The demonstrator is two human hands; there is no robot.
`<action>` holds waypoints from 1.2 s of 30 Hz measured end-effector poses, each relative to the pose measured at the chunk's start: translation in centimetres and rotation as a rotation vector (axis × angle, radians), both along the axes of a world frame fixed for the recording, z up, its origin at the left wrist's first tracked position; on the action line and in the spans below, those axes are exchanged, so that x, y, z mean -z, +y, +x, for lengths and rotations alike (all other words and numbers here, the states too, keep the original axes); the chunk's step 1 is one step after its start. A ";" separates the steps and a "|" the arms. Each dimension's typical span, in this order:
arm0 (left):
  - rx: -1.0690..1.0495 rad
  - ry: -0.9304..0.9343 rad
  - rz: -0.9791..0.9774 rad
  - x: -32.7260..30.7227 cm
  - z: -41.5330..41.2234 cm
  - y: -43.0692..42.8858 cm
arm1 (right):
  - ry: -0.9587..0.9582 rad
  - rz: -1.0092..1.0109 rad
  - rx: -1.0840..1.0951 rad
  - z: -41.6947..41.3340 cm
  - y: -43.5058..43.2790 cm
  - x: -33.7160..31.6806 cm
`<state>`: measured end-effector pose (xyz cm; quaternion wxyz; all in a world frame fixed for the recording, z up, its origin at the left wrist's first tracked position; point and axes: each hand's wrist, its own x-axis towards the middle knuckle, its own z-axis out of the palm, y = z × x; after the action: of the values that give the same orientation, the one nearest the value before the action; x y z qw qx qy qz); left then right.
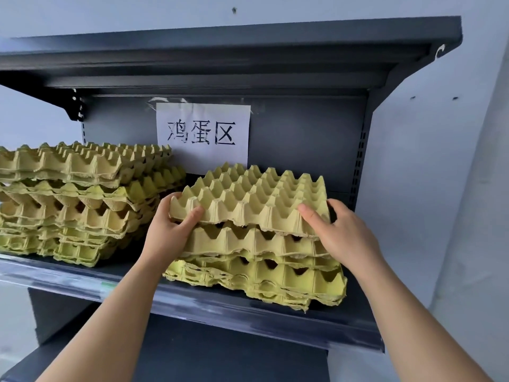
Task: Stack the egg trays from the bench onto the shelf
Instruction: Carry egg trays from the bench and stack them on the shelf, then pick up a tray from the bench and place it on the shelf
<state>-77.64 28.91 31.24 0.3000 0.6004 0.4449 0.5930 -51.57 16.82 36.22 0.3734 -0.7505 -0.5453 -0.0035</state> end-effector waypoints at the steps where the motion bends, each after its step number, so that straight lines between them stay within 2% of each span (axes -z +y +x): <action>1: 0.000 0.011 -0.003 0.0 0.0 0.1 | 0.003 -0.005 0.009 0.0 0.0 0.1; 6: 0.042 0.064 0.006 -0.1 -0.6 -0.4 | 0.037 0.030 0.024 -0.9 -0.9 0.3; 9: -0.028 0.209 0.093 -0.4 -1.0 -0.8 | 0.007 0.055 0.084 -1.9 -1.8 0.3; 13: -0.214 0.449 0.426 -0.5 -1.1 -2.1 | -0.062 0.125 0.157 -3.4 -3.7 0.9; 16: -0.254 0.528 0.678 0.2 -0.1 -4.3 | -0.087 0.200 0.176 -4.8 -5.9 1.7; 18: -0.182 0.528 0.772 1.2 1.2 -6.1 | -0.106 0.224 0.201 -5.5 -7.8 2.6; 21: 0.009 0.521 0.803 3.7 4.0 -9.0 | -0.127 0.212 0.246 -5.4 -11.1 4.7; 28: 0.413 0.612 0.729 10.7 11.7 -15.5 | -0.151 0.016 0.447 -1.3 -20.3 11.6; 36: 0.654 0.709 0.650 17.3 23.6 -23.0 | -0.043 -0.163 0.602 8.1 -30.1 19.9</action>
<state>-54.03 5.95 13.97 0.1007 0.9297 0.1046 0.3385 -43.45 -13.27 16.27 0.2826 -0.9054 -0.3049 -0.0857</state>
